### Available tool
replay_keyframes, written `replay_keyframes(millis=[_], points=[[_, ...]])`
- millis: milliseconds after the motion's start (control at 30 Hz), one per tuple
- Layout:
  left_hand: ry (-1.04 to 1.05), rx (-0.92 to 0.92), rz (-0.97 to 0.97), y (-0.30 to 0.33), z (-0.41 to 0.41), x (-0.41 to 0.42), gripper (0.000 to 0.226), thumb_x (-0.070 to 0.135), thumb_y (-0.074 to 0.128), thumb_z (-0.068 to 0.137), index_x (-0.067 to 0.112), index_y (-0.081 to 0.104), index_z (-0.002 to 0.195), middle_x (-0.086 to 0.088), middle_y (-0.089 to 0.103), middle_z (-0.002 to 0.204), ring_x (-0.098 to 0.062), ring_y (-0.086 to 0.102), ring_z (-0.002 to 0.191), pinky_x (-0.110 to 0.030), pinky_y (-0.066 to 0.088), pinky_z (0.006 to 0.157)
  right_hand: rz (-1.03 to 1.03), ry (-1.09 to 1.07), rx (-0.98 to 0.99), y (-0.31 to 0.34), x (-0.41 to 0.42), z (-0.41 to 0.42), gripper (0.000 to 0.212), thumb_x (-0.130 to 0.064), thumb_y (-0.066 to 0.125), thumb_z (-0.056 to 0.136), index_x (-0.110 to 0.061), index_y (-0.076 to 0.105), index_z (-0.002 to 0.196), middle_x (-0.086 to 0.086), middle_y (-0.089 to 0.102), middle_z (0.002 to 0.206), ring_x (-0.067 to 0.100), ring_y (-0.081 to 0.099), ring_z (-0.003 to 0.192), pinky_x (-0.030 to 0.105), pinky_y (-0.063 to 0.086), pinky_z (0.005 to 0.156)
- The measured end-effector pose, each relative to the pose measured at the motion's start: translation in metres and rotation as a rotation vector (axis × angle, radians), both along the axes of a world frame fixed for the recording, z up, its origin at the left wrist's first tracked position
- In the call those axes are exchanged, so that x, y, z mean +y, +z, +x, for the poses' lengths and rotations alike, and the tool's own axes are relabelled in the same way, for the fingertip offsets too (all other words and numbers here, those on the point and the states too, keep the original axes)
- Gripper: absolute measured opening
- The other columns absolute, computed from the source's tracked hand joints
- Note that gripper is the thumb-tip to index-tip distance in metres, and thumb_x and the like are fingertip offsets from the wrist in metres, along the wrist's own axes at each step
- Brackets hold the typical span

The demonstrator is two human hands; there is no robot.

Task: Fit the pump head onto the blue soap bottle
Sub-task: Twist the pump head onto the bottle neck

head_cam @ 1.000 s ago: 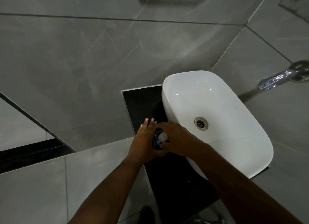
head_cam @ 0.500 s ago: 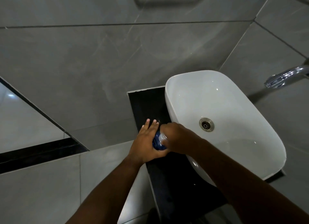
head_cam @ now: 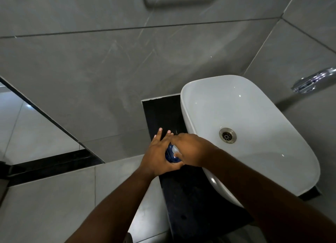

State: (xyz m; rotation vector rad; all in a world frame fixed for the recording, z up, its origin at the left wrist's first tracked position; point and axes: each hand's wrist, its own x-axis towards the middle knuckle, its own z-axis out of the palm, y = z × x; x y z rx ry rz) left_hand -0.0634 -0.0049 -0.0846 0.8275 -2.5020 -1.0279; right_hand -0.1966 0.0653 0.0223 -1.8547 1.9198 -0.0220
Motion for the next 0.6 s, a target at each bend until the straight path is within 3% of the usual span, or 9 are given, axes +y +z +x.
replay_keyframes(millis=[133,267,333,400,467,533,600], points=[[0.003,0.008,0.024,-0.003,-0.002,0.0,0.099,0.053,0.08,0.068,0.025,0.03,0.149,0.003,0.025,0.157,0.011,-0.022,0.136,-0.04,0.005,0.116,0.047,-0.046,-0.071,-0.003,-0.003,-0.001,0.048,-0.019,0.059,0.09,-0.005,0.044,0.134,0.015,0.055,0.133,0.028,0.052,0.12,0.035,0.036,0.106],[0.009,0.021,0.042,-0.006,-0.002,-0.001,0.098,0.054,0.073,0.066,0.023,0.03,0.149,0.002,0.024,0.159,0.007,-0.02,0.139,-0.04,0.004,0.117,0.09,-0.117,-0.131,-0.003,0.002,0.003,0.052,-0.014,0.054,0.094,-0.003,0.032,0.14,0.018,0.044,0.143,0.03,0.041,0.131,0.035,0.026,0.112],[0.012,0.014,0.035,-0.006,-0.002,-0.001,0.099,0.055,0.071,0.066,0.021,0.03,0.149,0.002,0.023,0.159,0.006,-0.021,0.139,-0.04,0.004,0.116,-0.002,-0.169,-0.137,0.0,0.006,0.009,0.043,-0.012,0.057,0.092,0.002,0.044,0.13,0.024,0.053,0.13,0.037,0.051,0.12,0.044,0.038,0.101],[0.006,0.004,0.036,-0.007,-0.002,-0.001,0.101,0.053,0.076,0.067,0.021,0.029,0.149,0.002,0.022,0.159,0.007,-0.023,0.138,-0.04,0.004,0.116,-0.097,-0.182,0.019,0.002,0.007,0.013,0.029,-0.017,0.058,0.088,-0.001,0.054,0.112,0.022,0.063,0.109,0.039,0.06,0.1,0.047,0.048,0.081],[0.006,-0.008,0.029,-0.006,-0.002,-0.001,0.102,0.053,0.078,0.067,0.021,0.028,0.15,0.003,0.021,0.16,0.009,-0.024,0.136,-0.041,0.004,0.116,-0.075,-0.177,0.068,0.003,0.001,0.015,0.029,-0.019,0.057,0.089,-0.002,0.054,0.112,0.022,0.062,0.11,0.04,0.06,0.1,0.048,0.049,0.08],[0.013,-0.014,0.024,-0.006,-0.002,-0.001,0.102,0.06,0.075,0.066,0.024,0.028,0.149,0.005,0.021,0.159,0.009,-0.025,0.136,-0.041,0.006,0.116,0.06,-0.183,-0.003,0.003,0.0,0.012,0.046,-0.02,0.061,0.089,-0.005,0.045,0.13,0.022,0.053,0.128,0.038,0.054,0.117,0.042,0.046,0.096],[0.014,-0.011,0.042,-0.006,-0.001,-0.001,0.103,0.066,0.072,0.064,0.028,0.027,0.149,0.004,0.021,0.16,0.003,-0.022,0.139,-0.043,0.01,0.117,-0.003,-0.117,-0.063,0.004,0.004,0.006,0.062,-0.023,0.067,0.085,-0.011,0.037,0.137,0.017,0.051,0.129,0.03,0.056,0.114,0.024,0.044,0.089]])
